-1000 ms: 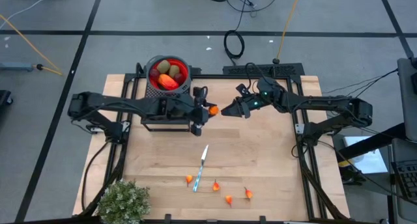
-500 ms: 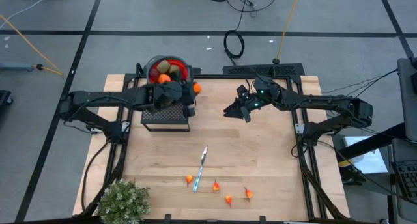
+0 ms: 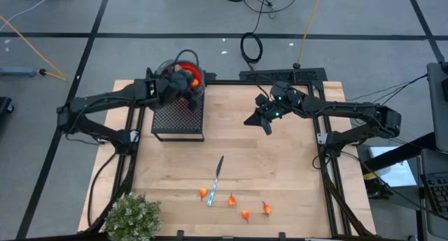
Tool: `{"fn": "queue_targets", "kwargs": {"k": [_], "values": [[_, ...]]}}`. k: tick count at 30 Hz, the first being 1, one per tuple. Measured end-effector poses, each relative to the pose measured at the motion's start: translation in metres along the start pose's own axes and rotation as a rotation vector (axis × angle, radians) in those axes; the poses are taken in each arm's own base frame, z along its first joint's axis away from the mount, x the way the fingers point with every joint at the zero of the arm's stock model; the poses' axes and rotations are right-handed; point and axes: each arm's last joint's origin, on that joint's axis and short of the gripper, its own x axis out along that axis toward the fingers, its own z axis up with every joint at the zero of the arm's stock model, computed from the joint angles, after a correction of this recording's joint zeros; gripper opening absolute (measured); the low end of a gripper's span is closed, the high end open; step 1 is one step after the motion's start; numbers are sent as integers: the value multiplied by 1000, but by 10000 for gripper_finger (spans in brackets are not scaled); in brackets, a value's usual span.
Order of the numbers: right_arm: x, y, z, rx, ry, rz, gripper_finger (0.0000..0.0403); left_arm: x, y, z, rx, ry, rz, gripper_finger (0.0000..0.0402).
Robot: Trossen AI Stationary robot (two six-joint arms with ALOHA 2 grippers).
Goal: Pick & Place Fruit
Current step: Put the orange into the red strainer bowl on the shelf
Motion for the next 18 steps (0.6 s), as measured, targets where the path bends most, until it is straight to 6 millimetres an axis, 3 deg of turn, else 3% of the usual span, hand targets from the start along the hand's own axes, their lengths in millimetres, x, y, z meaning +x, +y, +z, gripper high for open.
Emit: {"fn": "queue_targets", "kwargs": {"k": [10, 18], "values": [[-5, 4, 2, -103, -12, 2, 1, -1, 31, -12, -185, 128, 32, 154], [-10, 7, 0, -112, 7, -2, 1, 6, 54, -19, -322, 228, -39, 154]]}}
